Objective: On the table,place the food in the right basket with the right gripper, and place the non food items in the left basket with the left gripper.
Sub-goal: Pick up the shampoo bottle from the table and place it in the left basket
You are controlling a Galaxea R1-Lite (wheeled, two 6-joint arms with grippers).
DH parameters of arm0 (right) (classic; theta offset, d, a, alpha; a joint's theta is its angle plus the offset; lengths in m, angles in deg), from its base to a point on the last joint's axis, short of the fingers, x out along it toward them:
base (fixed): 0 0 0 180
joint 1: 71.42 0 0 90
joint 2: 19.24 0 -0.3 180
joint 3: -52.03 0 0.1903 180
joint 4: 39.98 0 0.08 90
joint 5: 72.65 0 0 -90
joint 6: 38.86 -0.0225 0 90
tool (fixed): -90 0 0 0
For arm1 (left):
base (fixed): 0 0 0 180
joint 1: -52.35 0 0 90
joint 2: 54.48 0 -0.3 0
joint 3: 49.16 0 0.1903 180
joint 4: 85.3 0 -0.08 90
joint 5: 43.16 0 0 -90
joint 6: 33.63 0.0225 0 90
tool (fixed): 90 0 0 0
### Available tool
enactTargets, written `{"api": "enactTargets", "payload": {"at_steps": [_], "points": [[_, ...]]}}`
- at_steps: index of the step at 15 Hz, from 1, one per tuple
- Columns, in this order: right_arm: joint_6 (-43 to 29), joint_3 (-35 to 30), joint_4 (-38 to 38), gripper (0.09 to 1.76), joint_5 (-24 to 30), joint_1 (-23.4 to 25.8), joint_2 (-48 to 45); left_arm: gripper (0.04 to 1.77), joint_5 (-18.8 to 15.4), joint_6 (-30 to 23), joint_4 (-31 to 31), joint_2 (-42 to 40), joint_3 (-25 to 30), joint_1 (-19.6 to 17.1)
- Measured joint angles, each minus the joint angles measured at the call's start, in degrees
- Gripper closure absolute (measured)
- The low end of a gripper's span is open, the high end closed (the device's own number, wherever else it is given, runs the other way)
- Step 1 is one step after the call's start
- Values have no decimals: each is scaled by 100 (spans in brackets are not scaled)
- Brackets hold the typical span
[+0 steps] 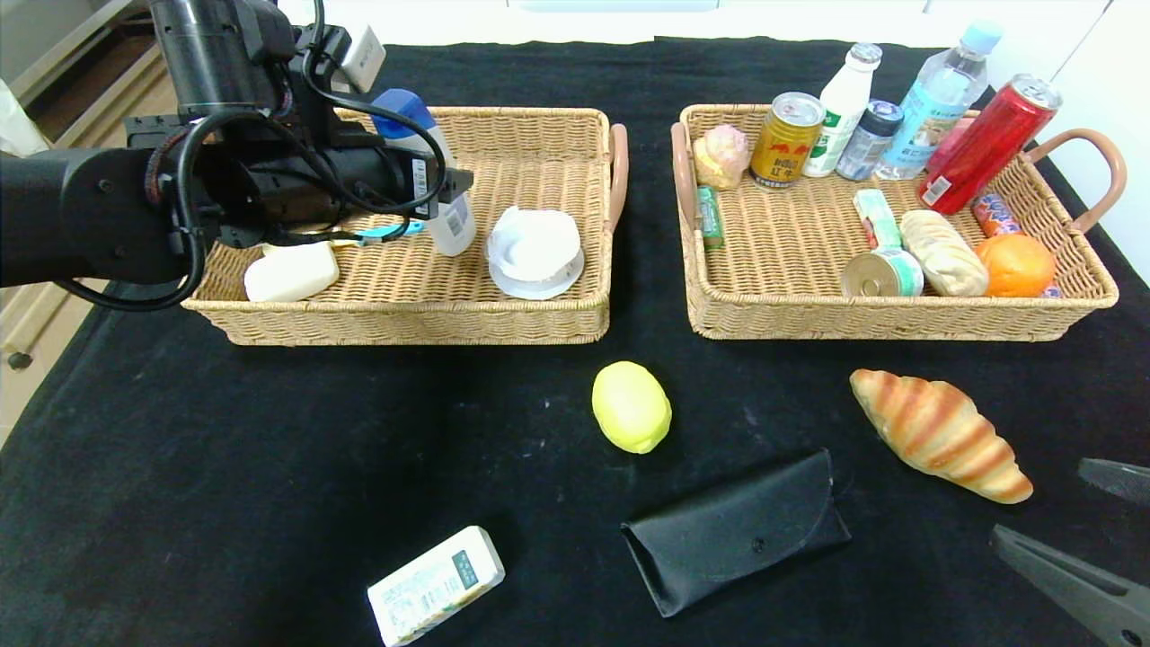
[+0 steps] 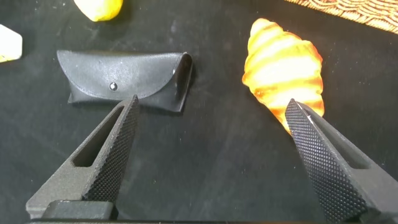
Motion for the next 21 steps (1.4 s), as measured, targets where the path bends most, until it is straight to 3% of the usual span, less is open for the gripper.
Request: {"api": "enactTargets", "payload": {"at_steps": [7,14,21], "points": [[0,-55,10,14,4,-24,-7,19,-151,22,-452,-1251,1318,34],[7,-71,179,14,1,-66,-7,13,-427,96,-2147,-2888,2400,288],[10,-60,208,14,-7,-121,63,11,-419,66,-2196,-3491,3333,916]]}}
